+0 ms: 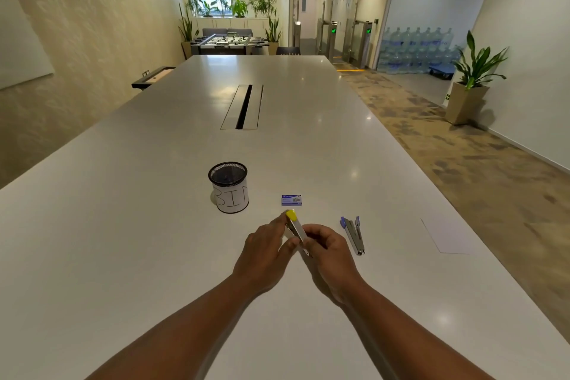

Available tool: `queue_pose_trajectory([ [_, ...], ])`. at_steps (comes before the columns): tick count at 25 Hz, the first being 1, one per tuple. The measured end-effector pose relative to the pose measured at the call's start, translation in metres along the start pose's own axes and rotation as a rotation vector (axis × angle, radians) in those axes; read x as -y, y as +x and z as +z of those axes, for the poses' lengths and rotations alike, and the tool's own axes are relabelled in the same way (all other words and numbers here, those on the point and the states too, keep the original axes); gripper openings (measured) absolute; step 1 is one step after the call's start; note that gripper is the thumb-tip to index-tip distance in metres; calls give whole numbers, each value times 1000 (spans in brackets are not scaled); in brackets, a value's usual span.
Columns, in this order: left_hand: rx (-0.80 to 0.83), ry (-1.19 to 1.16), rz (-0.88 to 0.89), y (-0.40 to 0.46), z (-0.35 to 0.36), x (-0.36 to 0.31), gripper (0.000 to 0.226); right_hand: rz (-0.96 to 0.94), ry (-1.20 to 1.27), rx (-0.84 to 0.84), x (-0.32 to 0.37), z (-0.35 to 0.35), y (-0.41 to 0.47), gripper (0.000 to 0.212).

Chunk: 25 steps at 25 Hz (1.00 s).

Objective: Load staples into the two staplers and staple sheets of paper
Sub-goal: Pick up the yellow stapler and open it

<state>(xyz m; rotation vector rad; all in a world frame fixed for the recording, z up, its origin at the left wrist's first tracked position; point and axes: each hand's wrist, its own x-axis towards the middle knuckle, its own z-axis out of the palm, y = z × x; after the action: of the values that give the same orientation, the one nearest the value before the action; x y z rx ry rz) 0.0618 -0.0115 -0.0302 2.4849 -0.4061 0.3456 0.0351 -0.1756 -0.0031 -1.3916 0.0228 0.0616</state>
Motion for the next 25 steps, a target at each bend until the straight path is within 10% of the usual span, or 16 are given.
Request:
queue_pose_trajectory([
  [9, -20, -147, 34, -9, -10, -9, 33, -130, -367, 21, -5, 2, 3, 27],
  [25, -78, -310, 3, -14, -12, -7, 24, -130, -239, -131, -12, 2, 3, 36],
])
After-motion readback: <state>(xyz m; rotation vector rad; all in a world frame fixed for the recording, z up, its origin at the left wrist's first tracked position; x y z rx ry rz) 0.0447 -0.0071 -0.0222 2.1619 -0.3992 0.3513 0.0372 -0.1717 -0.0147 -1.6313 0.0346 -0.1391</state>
